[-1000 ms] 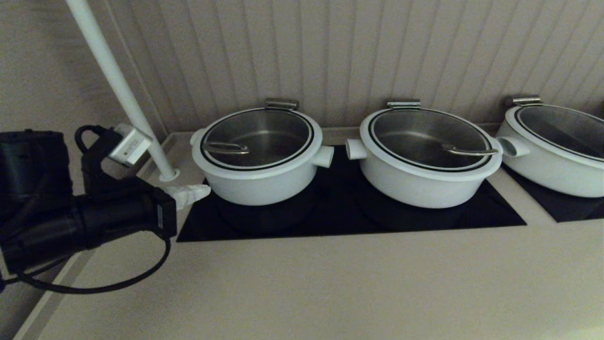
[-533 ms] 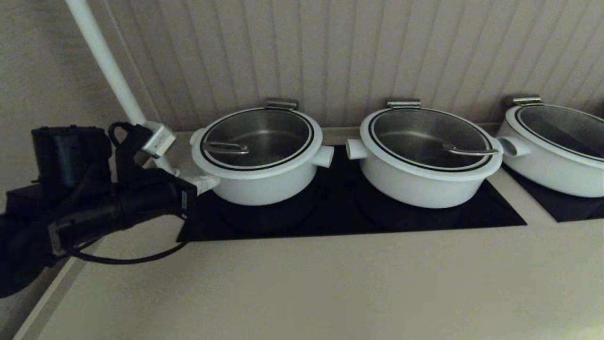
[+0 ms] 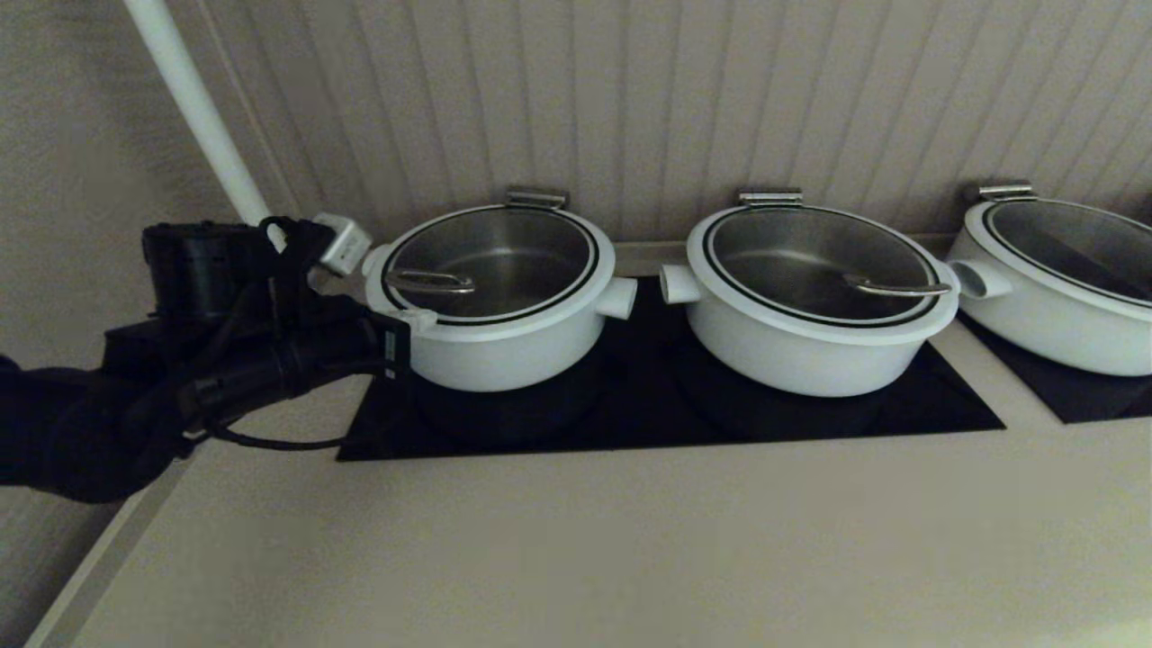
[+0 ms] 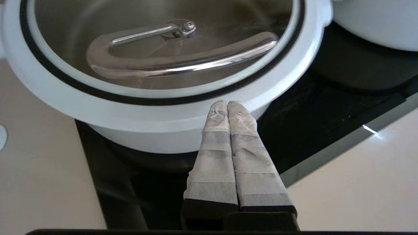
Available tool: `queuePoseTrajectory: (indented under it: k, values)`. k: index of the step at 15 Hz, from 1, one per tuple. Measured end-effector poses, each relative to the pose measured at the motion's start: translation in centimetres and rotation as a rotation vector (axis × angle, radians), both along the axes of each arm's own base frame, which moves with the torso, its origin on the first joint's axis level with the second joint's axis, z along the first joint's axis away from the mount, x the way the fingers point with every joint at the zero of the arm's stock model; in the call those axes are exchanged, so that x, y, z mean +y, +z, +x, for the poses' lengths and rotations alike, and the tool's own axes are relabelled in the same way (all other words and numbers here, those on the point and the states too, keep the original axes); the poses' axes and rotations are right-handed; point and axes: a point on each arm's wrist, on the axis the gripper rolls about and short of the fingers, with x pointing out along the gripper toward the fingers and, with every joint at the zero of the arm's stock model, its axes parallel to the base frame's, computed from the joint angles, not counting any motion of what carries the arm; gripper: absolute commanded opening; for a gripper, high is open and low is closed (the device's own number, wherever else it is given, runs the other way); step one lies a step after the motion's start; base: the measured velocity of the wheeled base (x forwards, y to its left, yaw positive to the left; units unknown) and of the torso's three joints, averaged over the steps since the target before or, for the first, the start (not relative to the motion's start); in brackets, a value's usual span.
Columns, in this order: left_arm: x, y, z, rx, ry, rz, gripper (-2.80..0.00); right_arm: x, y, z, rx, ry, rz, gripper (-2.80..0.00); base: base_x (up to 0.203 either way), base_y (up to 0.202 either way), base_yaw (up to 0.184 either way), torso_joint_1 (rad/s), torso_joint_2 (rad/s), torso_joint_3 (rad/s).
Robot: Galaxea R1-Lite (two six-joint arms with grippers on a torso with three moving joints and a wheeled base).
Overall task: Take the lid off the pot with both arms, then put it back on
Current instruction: Open the food pot lid a small opening with the left arm
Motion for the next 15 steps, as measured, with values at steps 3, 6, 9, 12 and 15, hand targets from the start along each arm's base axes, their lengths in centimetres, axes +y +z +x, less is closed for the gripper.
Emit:
queuePoseTrajectory:
  k: [3, 6, 9, 12, 15]
  values:
    - [-0.2, -0.5, 1.3, 0.008, 0.043, 0.013, -2.80, 0.0, 0.0, 0.0, 0.000, 0.001, 0.000, -2.80, 0.000, 0.000, 0.000, 0.000, 0.00, 0.000]
    - [-0.5, -0.2, 2.8, -0.030, 0.058, 0.005, -2.80, 0.0, 0.0, 0.0, 0.000, 0.001, 0.000, -2.80, 0.000, 0.000, 0.000, 0.000, 0.00, 0.000]
    - [-0.7, 0.4, 3.8, -0.073, 0.070, -0.004, -2.80, 0.0, 0.0, 0.0, 0.001, 0.002, 0.000, -2.80, 0.000, 0.000, 0.000, 0.000, 0.00, 0.000]
    - [-0.7, 0.6, 4.2, -0.087, 0.082, -0.005, -2.80, 0.0, 0.0, 0.0, 0.000, 0.001, 0.000, -2.80, 0.000, 0.000, 0.000, 0.000, 0.00, 0.000]
    - [-0.7, 0.9, 4.2, -0.098, 0.092, -0.006, -2.80, 0.0, 0.0, 0.0, 0.000, 0.002, 0.000, -2.80, 0.000, 0.000, 0.000, 0.000, 0.00, 0.000]
